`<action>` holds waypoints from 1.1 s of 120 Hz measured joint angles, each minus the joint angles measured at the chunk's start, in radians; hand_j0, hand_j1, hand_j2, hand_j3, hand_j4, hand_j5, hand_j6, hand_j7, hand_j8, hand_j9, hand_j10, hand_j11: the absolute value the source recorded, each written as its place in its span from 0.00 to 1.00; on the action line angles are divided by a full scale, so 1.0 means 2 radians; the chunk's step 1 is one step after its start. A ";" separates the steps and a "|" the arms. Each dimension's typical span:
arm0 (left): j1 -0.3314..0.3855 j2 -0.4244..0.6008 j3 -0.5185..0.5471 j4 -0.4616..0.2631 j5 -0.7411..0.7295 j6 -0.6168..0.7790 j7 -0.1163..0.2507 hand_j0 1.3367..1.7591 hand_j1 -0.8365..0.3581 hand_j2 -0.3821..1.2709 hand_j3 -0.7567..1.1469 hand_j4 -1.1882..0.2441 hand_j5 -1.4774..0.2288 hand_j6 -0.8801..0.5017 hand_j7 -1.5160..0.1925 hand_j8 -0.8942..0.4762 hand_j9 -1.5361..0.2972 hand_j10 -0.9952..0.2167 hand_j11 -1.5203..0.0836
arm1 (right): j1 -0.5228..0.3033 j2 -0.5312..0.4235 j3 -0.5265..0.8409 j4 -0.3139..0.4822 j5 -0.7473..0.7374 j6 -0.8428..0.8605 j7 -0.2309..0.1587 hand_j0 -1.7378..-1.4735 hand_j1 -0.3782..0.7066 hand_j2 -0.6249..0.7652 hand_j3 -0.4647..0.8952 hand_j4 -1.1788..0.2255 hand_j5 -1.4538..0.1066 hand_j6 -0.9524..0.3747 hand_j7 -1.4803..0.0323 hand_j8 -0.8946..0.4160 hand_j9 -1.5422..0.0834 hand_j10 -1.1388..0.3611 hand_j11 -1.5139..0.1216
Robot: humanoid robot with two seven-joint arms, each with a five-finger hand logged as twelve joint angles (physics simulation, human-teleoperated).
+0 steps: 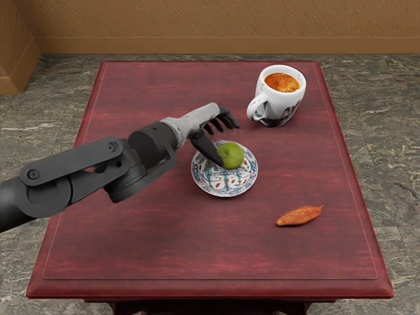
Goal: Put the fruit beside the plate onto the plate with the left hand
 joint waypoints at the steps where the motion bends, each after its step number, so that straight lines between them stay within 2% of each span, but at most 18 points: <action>1: 0.000 0.000 0.000 -0.001 0.000 0.000 0.000 0.76 0.59 0.34 0.40 0.52 0.51 0.39 0.54 0.40 0.51 0.50 0.58 | 0.000 0.000 0.000 0.000 0.000 0.000 0.000 0.30 0.03 0.45 0.34 0.84 0.93 0.72 0.98 0.68 0.95 0.76 0.93; 10: 0.000 0.001 -0.005 -0.008 -0.007 0.000 0.000 0.76 0.63 0.31 0.40 0.55 0.55 0.40 0.58 0.41 0.55 0.52 0.62 | 0.000 0.000 0.000 0.000 0.000 0.000 0.000 0.30 0.03 0.45 0.34 0.84 0.93 0.72 0.98 0.68 0.95 0.76 0.93; 18: -0.003 0.008 -0.021 -0.020 -0.059 -0.003 0.000 0.76 0.70 0.29 0.40 0.61 0.62 0.45 0.65 0.46 0.61 0.59 0.69 | 0.000 0.000 0.000 0.000 0.000 0.000 0.000 0.30 0.03 0.45 0.34 0.84 0.93 0.72 0.98 0.68 0.95 0.76 0.93; 36: -0.019 0.054 -0.078 -0.042 -0.290 -0.093 0.000 0.76 0.84 0.26 0.40 0.72 0.74 0.54 0.76 0.55 0.72 0.70 0.82 | 0.001 0.000 0.000 0.001 0.000 0.000 0.000 0.30 0.03 0.45 0.34 0.84 0.93 0.72 0.98 0.68 0.95 0.76 0.93; 47: -0.008 0.087 -0.095 -0.048 -0.431 -0.163 0.000 0.76 0.89 0.25 0.40 0.75 0.78 0.57 0.80 0.58 0.76 0.74 0.86 | 0.001 0.000 0.000 0.001 0.000 0.000 0.000 0.30 0.03 0.45 0.34 0.84 0.93 0.72 0.98 0.68 0.95 0.76 0.93; 59: -0.012 0.134 -0.100 -0.054 -0.587 -0.198 0.000 0.76 0.93 0.24 0.40 0.78 0.81 0.59 0.83 0.61 0.79 0.77 0.89 | 0.001 0.000 0.000 0.001 0.001 0.000 0.000 0.30 0.03 0.45 0.34 0.84 0.93 0.72 0.98 0.68 0.95 0.76 0.93; 70: -0.003 0.220 -0.102 -0.060 -0.731 -0.241 0.000 0.76 0.94 0.24 0.40 0.79 0.83 0.60 0.85 0.62 0.80 0.78 0.91 | 0.001 0.000 0.000 0.001 0.001 0.000 0.000 0.30 0.03 0.45 0.34 0.84 0.93 0.72 0.98 0.68 0.95 0.76 0.93; 75: 0.024 0.254 -0.103 -0.061 -0.792 -0.264 0.000 0.76 0.95 0.24 0.40 0.80 0.83 0.61 0.85 0.62 0.81 0.79 0.91 | 0.001 0.000 0.000 0.002 0.001 0.000 0.000 0.30 0.03 0.45 0.34 0.84 0.93 0.72 0.98 0.68 0.95 0.76 0.93; 82: 0.029 0.293 -0.104 -0.063 -0.855 -0.294 0.000 0.76 0.96 0.24 0.40 0.80 0.84 0.61 0.86 0.63 0.81 0.79 0.92 | 0.001 0.000 0.000 0.003 0.001 0.000 0.000 0.30 0.03 0.45 0.34 0.84 0.93 0.72 0.98 0.68 0.95 0.76 0.93; 100: 0.056 0.373 -0.103 -0.065 -0.933 -0.344 0.000 0.76 0.97 0.24 0.40 0.81 0.85 0.62 0.87 0.64 0.82 0.80 0.93 | 0.001 0.000 0.000 0.005 0.001 0.000 0.000 0.30 0.03 0.45 0.34 0.84 0.93 0.72 0.98 0.68 0.95 0.76 0.93; 114: 0.066 0.401 -0.100 -0.065 -0.949 -0.362 0.000 0.76 0.97 0.23 0.40 0.82 0.85 0.63 0.87 0.64 0.82 0.81 0.93 | 0.001 0.000 0.000 0.006 0.001 0.000 0.000 0.30 0.03 0.45 0.34 0.84 0.93 0.72 0.98 0.68 0.95 0.76 0.93; 132: 0.099 0.451 -0.096 -0.065 -0.955 -0.373 0.000 0.76 0.98 0.23 0.40 0.82 0.85 0.63 0.88 0.65 0.83 0.81 0.93 | 0.001 0.000 0.000 0.006 0.001 0.000 0.000 0.30 0.03 0.45 0.34 0.84 0.93 0.72 0.98 0.68 0.95 0.76 0.93</action>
